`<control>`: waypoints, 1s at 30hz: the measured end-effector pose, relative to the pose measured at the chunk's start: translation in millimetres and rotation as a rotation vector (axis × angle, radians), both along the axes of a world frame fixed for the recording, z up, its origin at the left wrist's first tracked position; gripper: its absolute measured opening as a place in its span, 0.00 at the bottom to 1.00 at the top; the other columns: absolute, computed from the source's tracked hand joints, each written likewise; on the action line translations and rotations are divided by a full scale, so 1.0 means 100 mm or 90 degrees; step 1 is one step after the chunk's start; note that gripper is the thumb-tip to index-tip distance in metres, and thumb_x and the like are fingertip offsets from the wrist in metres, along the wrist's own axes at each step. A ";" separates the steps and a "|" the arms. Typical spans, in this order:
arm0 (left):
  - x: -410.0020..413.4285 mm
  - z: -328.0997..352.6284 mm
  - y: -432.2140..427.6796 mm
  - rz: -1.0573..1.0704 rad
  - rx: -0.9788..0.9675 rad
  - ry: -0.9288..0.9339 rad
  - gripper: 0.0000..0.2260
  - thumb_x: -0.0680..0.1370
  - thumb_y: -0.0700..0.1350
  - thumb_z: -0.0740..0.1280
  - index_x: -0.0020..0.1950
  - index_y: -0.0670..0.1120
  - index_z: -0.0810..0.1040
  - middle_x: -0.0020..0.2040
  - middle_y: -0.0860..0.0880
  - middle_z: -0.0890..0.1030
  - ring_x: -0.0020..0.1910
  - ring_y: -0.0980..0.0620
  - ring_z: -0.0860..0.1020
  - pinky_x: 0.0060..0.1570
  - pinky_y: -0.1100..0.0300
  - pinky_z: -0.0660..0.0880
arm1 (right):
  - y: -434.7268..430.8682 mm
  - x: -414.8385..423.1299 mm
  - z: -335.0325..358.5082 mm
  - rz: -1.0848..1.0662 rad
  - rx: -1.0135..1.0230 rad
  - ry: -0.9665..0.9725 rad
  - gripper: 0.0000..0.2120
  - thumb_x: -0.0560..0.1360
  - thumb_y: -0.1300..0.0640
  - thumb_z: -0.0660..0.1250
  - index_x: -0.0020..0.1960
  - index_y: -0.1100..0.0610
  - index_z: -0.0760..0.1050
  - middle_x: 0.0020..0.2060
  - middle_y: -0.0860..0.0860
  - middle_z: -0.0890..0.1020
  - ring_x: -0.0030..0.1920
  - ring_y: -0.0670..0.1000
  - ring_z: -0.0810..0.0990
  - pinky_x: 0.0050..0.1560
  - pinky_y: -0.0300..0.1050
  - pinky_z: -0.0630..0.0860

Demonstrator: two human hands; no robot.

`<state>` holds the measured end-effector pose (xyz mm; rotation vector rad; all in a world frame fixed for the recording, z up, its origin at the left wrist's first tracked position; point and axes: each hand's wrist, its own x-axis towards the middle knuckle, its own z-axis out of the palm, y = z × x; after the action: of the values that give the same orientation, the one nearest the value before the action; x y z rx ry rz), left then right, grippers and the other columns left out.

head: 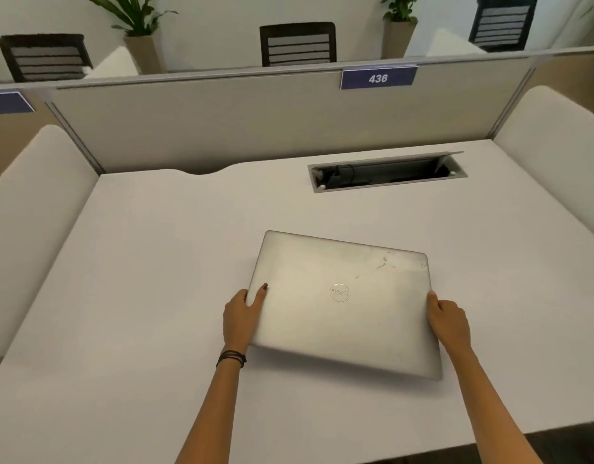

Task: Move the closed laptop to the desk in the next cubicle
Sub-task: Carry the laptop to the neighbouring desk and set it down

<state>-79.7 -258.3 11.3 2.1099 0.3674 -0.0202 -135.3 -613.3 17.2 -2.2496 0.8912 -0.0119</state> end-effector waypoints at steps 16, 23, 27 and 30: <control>-0.23 -0.20 -0.93 -0.059 0.038 0.028 0.25 0.74 0.60 0.65 0.33 0.45 0.56 0.30 0.49 0.59 0.31 0.50 0.58 0.33 0.57 0.55 | -0.87 -0.61 -0.18 -0.015 0.020 0.035 0.26 0.80 0.50 0.51 0.27 0.62 0.66 0.27 0.56 0.73 0.30 0.55 0.71 0.33 0.45 0.65; -0.34 -0.30 -1.12 -0.050 0.047 0.048 0.25 0.74 0.61 0.64 0.33 0.46 0.56 0.29 0.49 0.58 0.31 0.50 0.58 0.33 0.57 0.56 | -1.09 -0.64 -0.18 -0.003 0.016 0.028 0.26 0.80 0.51 0.52 0.25 0.60 0.63 0.25 0.55 0.71 0.28 0.54 0.69 0.30 0.44 0.63; -0.38 -0.30 -1.14 -0.068 0.101 0.053 0.25 0.76 0.61 0.62 0.33 0.45 0.56 0.28 0.49 0.61 0.29 0.51 0.59 0.31 0.57 0.57 | -1.15 -0.62 -0.17 0.028 -0.004 0.036 0.26 0.80 0.51 0.52 0.25 0.59 0.62 0.24 0.54 0.71 0.27 0.53 0.69 0.29 0.43 0.62; -0.34 -0.26 -1.11 -0.106 0.168 0.060 0.24 0.77 0.60 0.60 0.31 0.45 0.58 0.27 0.49 0.65 0.27 0.50 0.63 0.29 0.57 0.60 | -1.19 -0.58 -0.17 0.053 -0.014 0.056 0.27 0.80 0.50 0.52 0.25 0.59 0.63 0.24 0.54 0.71 0.27 0.54 0.69 0.29 0.43 0.63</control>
<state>-113.6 -369.6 -15.0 2.4030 0.2590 -0.1774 -193.2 -732.6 0.4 -2.3215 0.8452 0.1166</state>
